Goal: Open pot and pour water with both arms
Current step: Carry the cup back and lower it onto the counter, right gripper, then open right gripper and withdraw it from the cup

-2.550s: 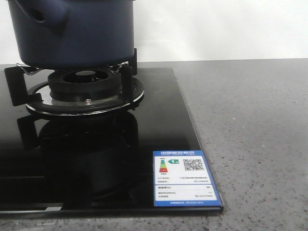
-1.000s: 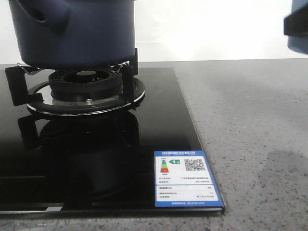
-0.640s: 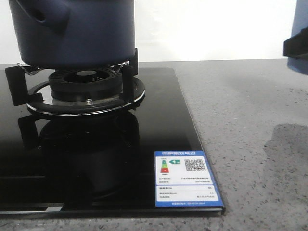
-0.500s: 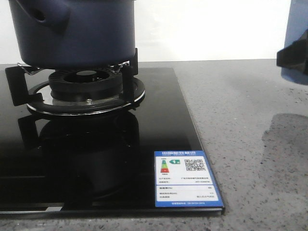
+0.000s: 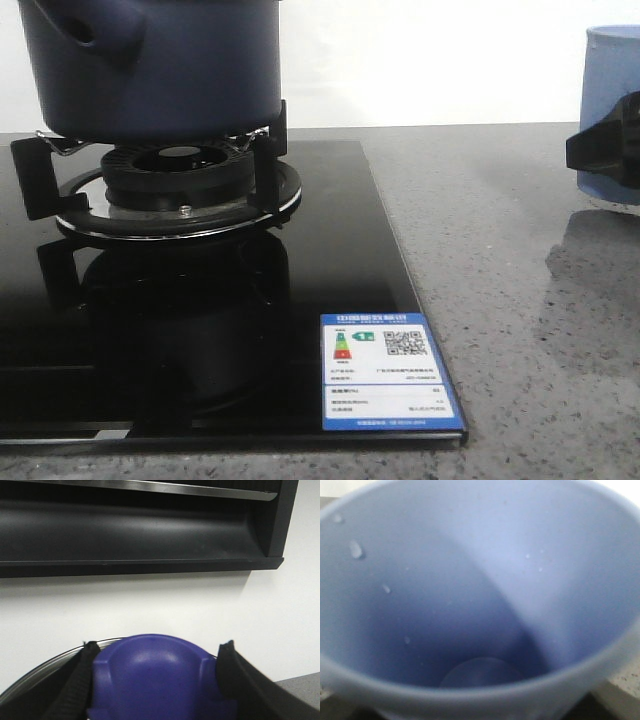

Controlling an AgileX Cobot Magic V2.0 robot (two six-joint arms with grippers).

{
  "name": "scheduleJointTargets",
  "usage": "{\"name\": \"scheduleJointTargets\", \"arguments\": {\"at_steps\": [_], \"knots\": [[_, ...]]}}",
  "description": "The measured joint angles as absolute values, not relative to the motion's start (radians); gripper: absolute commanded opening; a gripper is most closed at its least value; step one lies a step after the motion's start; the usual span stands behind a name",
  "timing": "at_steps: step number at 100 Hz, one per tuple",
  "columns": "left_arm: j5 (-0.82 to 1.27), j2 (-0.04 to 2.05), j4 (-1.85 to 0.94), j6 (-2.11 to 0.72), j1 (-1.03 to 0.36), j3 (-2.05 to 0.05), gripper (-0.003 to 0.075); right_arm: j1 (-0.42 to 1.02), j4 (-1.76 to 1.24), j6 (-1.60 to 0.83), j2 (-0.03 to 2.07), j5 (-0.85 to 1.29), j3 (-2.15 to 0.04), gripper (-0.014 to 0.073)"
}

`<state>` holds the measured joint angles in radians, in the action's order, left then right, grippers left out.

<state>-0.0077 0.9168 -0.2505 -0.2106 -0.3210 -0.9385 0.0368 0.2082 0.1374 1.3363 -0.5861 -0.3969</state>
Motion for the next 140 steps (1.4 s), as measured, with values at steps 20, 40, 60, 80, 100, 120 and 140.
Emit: {"name": "scheduleJointTargets", "arguments": {"at_steps": [20, 40, 60, 80, 100, 120, 140], "knots": [[-0.008, 0.917, -0.251, -0.211, -0.321, -0.939, 0.0339, 0.036, 0.208, 0.103, 1.336, -0.572, -0.397, 0.0345], [-0.008, 0.917, -0.251, -0.211, -0.321, -0.939, 0.0339, 0.036, 0.208, 0.095, 1.336, -0.543, -0.397, 0.0345], [-0.008, 0.917, -0.251, -0.211, -0.321, -0.939, 0.0339, 0.036, 0.208, 0.095, 1.336, -0.535, -0.397, 0.0355], [-0.008, 0.917, -0.251, -0.211, -0.321, -0.939, 0.0339, 0.036, 0.208, 0.095, 1.336, -0.532, -0.397, 0.0505], [-0.015, 0.917, -0.251, -0.211, -0.321, -0.939, 0.0339, 0.036, 0.208, 0.097, 1.336, -0.487, -0.397, 0.0568], [-0.033, 0.917, -0.251, -0.211, -0.321, -0.939, 0.0339, 0.036, 0.206, 0.097, 1.296, -0.384, -0.399, 0.0568], [-0.033, 0.917, -0.251, -0.211, -0.321, -0.939, 0.0339, 0.036, 0.206, 0.101, 1.19, -0.328, -0.399, 0.0568]]}}
